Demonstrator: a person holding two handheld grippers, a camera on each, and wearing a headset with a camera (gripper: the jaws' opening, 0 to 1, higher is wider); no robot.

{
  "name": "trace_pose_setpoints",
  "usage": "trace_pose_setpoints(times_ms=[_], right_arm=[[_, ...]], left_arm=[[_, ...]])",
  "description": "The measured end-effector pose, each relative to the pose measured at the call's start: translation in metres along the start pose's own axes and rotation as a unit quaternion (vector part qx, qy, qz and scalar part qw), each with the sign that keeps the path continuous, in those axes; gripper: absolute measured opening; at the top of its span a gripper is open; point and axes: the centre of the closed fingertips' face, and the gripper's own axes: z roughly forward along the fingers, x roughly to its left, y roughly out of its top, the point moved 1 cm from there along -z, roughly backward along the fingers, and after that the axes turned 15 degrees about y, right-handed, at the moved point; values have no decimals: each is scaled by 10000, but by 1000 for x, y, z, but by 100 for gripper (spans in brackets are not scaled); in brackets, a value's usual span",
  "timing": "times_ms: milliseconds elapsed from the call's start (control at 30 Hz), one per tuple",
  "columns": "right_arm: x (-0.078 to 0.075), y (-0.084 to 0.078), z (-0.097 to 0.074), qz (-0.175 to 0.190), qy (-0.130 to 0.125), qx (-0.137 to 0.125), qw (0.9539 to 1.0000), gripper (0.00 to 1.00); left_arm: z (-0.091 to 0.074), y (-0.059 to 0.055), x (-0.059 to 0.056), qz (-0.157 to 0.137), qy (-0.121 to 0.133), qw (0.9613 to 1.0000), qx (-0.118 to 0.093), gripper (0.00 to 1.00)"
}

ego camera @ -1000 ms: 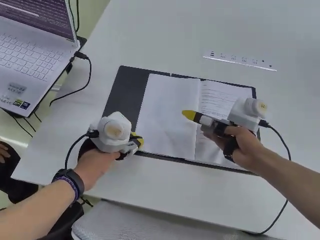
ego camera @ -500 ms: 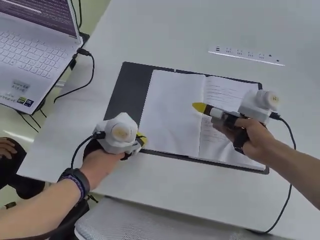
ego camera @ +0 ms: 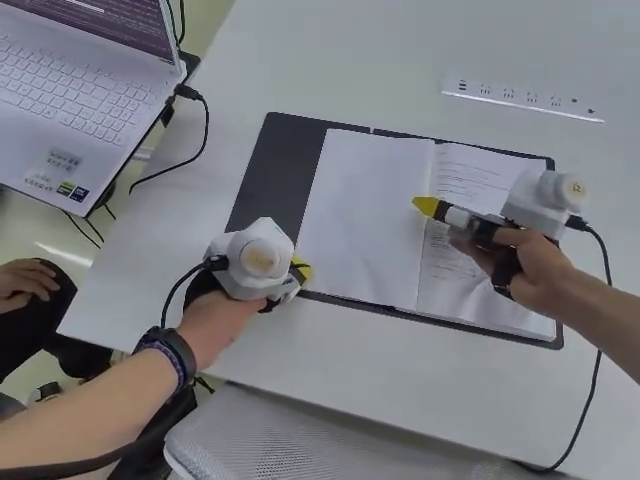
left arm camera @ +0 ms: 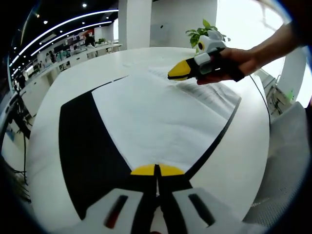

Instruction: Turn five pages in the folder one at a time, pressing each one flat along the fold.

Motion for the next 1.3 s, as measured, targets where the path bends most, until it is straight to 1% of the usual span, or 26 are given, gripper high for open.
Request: trace_pose_setpoints(times_ms=[100, 333, 400, 467, 633, 733, 767, 833, 900, 933, 967, 1033, 1133, 1167, 1200, 1300], right_arm=[[-4, 0, 2, 12, 14, -13, 10000, 5], [-12, -11, 2, 9, -24, 183, 9998, 4], [-13, -10, 2, 17, -22, 150, 9999, 1], [-14, -10, 1, 28, -30, 128, 9999, 0], [-15, -10, -1, 102, 15, -65, 9999, 0], [-15, -9, 0, 125, 45, -79, 9999, 0], [-15, -9, 0, 142, 63, -69, 9999, 0], [-15, -8, 0, 99, 106, -11, 9999, 0], [-17, -5, 1, 97, 99, -38, 9999, 0], [-20, -1, 0, 61, 17, -112, 9999, 0], [-26, 5, 0, 33, -132, -253, 9996, 0], [-30, 8, 1, 147, -104, -342, 9993, 0], [-33, 14, 6, 173, -93, -379, 9991, 0], [-40, 17, 7, 171, -95, -386, 9991, 0], [-42, 20, 8, 164, -104, -404, 9990, 0], [-39, 25, 11, 198, -122, -490, 9985, 0]], left_arm=[[0, 0, 0, 3, 4, 10000, -5, 0], [0, 0, 0, 12, -2, 10000, 8, 0], [0, 0, 0, -49, -5, 10000, 23, 0], [0, 0, 1, -159, -19, 9999, 27, 0], [0, 1, 0, -170, -10, 9999, 1, 0], [0, 1, 1, -173, -8, 9999, -6, 0], [1, 1, 2, -196, 4, 9998, -11, 0], [0, 1, 1, -268, -27, 9996, -15, 0], [0, 1, 1, -228, -27, 9997, -28, 0], [0, 1, 1, -229, -26, 9997, -26, 0], [0, 1, 1, -238, -25, 9997, -22, 0], [0, 1, 1, -252, -18, 9997, -20, 0], [0, 1, 1, -245, -17, 9997, -22, 0], [0, 1, 1, -242, -16, 9997, -21, 0], [0, 1, 1, -236, -18, 9997, -19, 0], [0, 1, 1, -222, -20, 9997, -18, 0]])
